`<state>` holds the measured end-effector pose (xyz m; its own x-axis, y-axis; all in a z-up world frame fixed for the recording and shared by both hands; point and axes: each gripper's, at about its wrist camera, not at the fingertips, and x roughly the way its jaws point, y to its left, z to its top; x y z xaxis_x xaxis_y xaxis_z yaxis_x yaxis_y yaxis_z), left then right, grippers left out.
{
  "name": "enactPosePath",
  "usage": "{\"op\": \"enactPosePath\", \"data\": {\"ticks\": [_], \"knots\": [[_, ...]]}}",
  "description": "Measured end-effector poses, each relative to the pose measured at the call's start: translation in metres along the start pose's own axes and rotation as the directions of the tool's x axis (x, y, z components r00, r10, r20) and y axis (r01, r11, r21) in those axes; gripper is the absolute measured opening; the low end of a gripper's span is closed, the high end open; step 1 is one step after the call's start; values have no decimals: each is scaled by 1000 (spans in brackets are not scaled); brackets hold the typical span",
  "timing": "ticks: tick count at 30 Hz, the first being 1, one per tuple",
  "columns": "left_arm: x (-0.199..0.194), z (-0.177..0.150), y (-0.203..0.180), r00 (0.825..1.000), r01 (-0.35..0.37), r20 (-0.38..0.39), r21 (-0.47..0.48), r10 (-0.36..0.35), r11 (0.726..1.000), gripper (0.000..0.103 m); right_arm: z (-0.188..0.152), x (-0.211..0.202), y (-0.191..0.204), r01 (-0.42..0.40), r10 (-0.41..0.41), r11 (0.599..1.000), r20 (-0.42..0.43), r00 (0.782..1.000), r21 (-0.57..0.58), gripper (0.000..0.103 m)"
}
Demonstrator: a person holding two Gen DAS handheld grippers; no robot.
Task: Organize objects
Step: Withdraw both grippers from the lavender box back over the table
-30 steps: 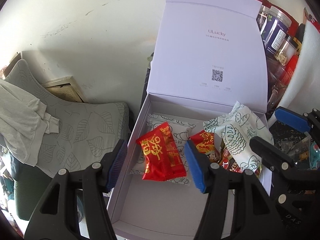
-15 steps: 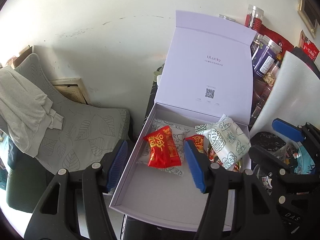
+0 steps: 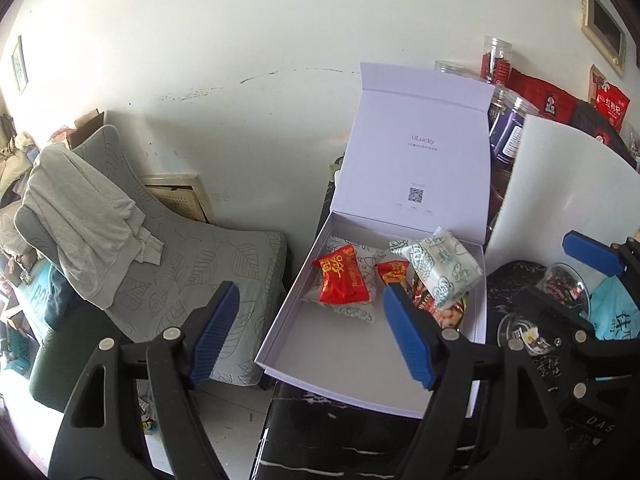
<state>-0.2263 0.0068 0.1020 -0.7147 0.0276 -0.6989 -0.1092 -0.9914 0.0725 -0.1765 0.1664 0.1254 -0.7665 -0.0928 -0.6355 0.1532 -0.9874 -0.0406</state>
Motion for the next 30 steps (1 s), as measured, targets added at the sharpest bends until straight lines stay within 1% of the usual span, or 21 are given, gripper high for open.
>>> {"op": "enactPosePath", "data": {"ticks": [3,6,10,13,22,26,30], "knots": [[-14,-5,-1,1000,-9,13,5,9,1000,80,-4,-14,2,16,-16,1000,10,1000,-2,75],[-27,-11,-3,1000,-18,24,0,18,1000,85,-9,-26,4,15,-15,1000,16,1000,1,76],[-45,-21,-5,998,-33,51,-2,33,999,89,-17,-45,9,18,-18,1000,33,999,-5,77],[-57,-28,-7,998,-29,62,2,29,1000,92,-22,-58,12,21,-21,1000,46,999,-9,79],[-77,-50,-12,998,-6,65,-6,7,1000,93,-41,-88,20,28,-27,1000,73,997,-13,79],[-81,-63,-18,998,4,56,8,-5,1000,93,-54,-94,22,22,-20,1000,68,997,-16,80],[-84,-75,-21,999,25,47,1,-25,1000,93,-66,-102,21,5,-5,1000,71,997,-3,80]]}}
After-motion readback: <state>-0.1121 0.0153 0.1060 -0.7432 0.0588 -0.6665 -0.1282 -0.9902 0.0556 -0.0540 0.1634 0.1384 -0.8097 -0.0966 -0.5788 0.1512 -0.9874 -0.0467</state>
